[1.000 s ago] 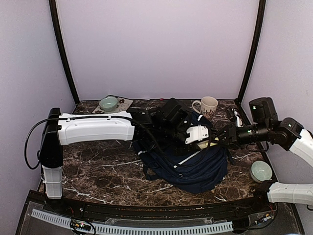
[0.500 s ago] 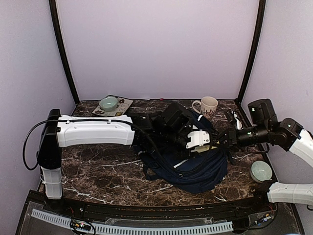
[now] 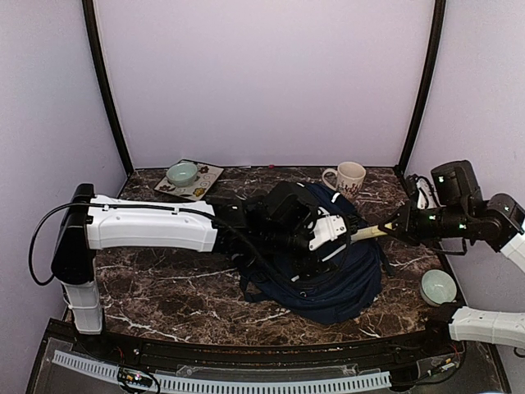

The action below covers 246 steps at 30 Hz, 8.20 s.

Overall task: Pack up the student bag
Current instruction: Pass from the left arm to the right, then pick up the upper front pocket of the student bag, then place the pen in the upper front pocket of the bag, then set the student bag in the upper front pocket, then hold the upper front pocket of the student bag.

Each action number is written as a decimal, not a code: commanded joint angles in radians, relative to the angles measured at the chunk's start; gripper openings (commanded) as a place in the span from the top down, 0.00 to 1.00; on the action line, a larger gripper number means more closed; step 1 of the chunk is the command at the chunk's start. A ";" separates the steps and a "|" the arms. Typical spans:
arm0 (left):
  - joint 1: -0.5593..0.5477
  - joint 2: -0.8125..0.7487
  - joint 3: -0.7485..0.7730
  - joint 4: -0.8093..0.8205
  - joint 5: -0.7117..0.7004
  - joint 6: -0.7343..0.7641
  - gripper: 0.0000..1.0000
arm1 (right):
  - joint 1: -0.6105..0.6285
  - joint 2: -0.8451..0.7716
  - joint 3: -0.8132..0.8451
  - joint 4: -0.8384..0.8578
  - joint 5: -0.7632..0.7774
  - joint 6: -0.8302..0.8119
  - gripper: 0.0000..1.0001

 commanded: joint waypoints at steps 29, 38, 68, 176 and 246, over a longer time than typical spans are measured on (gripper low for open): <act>-0.075 0.226 0.133 0.025 -0.256 -0.193 0.39 | -0.004 -0.196 0.011 -0.043 0.264 0.197 0.97; -0.098 0.246 0.126 -0.029 -0.429 -0.172 0.39 | -0.005 -0.195 0.013 -0.048 0.262 0.197 0.96; -0.035 0.061 0.215 -0.016 -0.514 -0.438 1.00 | -0.005 -0.155 -0.047 0.090 0.227 0.279 0.95; 0.116 -0.262 -0.181 -0.203 -0.061 -0.397 0.49 | 0.523 0.283 0.118 -0.072 0.237 0.391 0.44; 0.007 -0.018 -0.193 0.416 -0.163 0.115 1.00 | 0.491 0.139 0.203 -0.356 0.390 0.703 0.46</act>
